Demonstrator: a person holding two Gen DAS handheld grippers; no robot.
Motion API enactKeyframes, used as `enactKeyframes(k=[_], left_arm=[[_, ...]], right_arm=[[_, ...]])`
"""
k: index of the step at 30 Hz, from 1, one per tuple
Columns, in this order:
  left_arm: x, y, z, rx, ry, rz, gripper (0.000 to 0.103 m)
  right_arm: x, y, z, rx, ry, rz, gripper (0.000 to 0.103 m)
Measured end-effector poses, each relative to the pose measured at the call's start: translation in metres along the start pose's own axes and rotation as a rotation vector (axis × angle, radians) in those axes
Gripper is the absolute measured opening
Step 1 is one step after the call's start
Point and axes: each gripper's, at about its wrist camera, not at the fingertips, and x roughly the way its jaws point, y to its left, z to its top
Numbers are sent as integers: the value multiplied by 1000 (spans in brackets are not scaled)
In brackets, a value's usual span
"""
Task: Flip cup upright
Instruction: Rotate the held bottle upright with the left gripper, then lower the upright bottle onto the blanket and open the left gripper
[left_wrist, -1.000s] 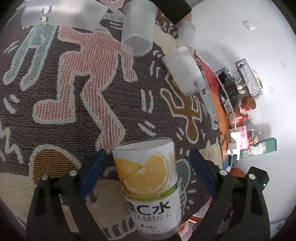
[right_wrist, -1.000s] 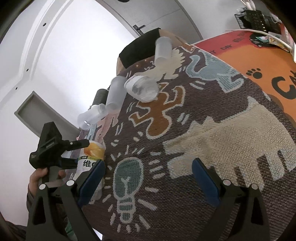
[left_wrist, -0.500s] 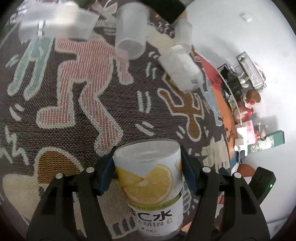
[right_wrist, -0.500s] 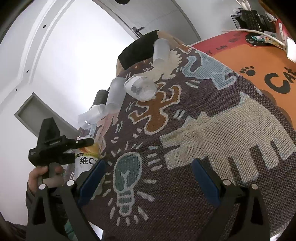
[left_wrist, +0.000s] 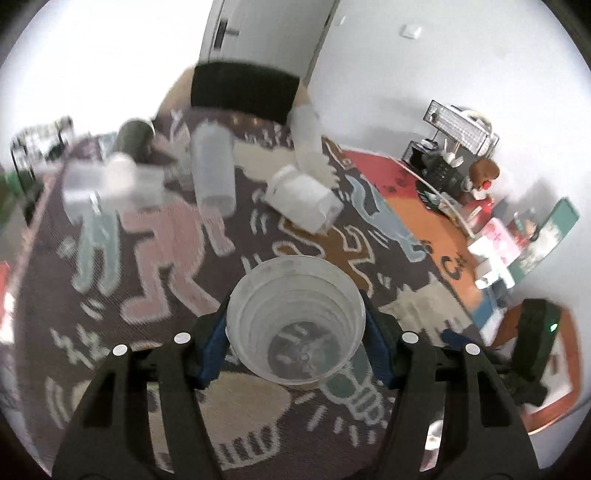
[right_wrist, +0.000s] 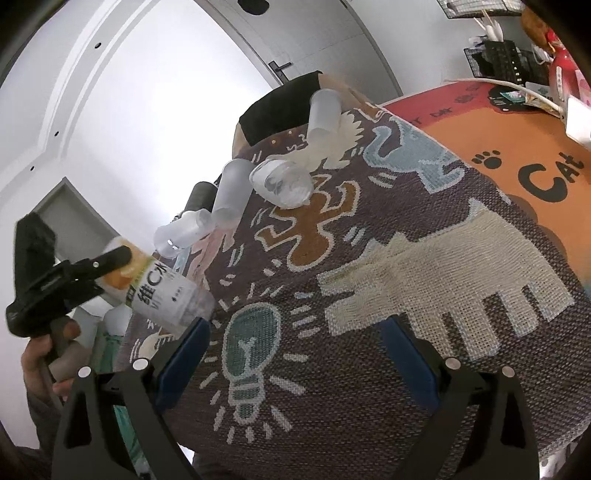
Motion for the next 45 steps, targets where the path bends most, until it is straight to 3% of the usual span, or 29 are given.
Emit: enactKeyframes(k=[5, 19, 20, 23, 26, 38, 45], left_arm=[[-9, -16, -2, 86, -57, 79, 63], [8, -48, -32, 236, -35, 149, 63], [9, -48, -33, 235, -33, 148, 65], [9, -47, -35, 222, -24, 143, 87], [-1, -47, -38, 213, -57, 122, 97], [-48, -32, -55, 122, -172, 64, 97], [-79, -18, -76, 71, -236, 72, 97]], right_arm=[[-2, -4, 1, 5, -5, -11, 92], [1, -7, 1, 6, -1, -25, 92], [0, -6, 0, 2, -2, -26, 92], [-1, -3, -1, -8, -5, -30, 92], [-4, 1, -2, -19, -11, -35, 93], [-26, 31, -5, -92, -68, -39, 95], [-37, 51, -12, -144, -92, -36, 95]])
